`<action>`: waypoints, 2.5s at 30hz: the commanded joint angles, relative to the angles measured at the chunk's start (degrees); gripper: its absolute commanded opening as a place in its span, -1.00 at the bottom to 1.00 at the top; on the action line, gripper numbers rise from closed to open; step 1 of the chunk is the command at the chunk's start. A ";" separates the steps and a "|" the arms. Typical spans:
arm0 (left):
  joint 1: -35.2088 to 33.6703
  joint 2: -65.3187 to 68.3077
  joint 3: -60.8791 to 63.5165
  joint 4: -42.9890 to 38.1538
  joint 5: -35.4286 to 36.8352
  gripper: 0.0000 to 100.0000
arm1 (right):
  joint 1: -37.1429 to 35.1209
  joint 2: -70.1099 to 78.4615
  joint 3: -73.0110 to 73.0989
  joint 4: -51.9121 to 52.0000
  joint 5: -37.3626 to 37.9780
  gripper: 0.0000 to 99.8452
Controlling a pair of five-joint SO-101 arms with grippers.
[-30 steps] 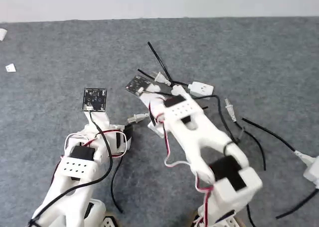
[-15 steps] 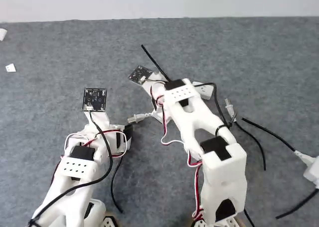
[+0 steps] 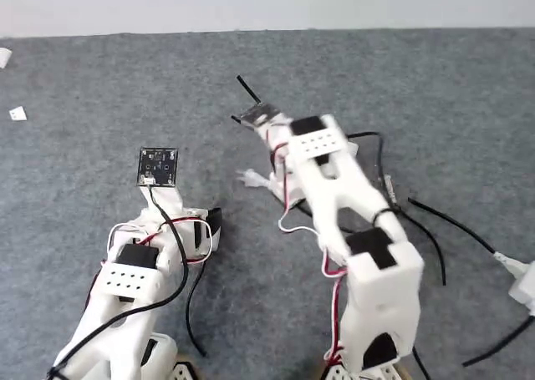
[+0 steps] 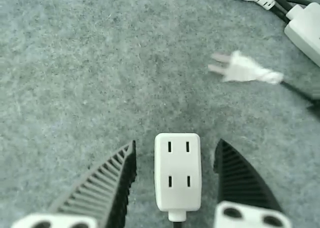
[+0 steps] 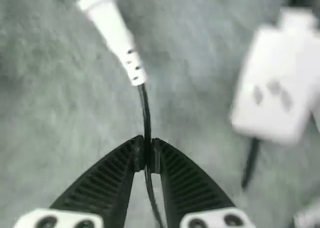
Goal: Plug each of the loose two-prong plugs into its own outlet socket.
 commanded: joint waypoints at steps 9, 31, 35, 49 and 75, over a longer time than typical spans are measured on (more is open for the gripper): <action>-0.35 -1.14 -0.75 -1.49 -0.09 -0.52 | 17.98 -12.44 -1.76 23.78 -1.58 -0.98; -0.35 -1.05 -0.57 -1.49 -2.55 -0.52 | 35.82 -2.86 -11.60 10.42 17.23 -0.96; -0.35 -1.14 -0.57 -1.49 -2.55 -0.52 | 35.65 6.46 -22.86 10.68 14.59 -0.79; -0.35 -1.41 -0.57 -1.49 -2.64 -0.52 | 35.03 21.76 -53.54 23.87 -40.53 -0.82; 0.35 -1.32 0.31 -1.41 -8.88 -0.52 | 31.16 -19.21 17.05 1.01 -49.32 -0.72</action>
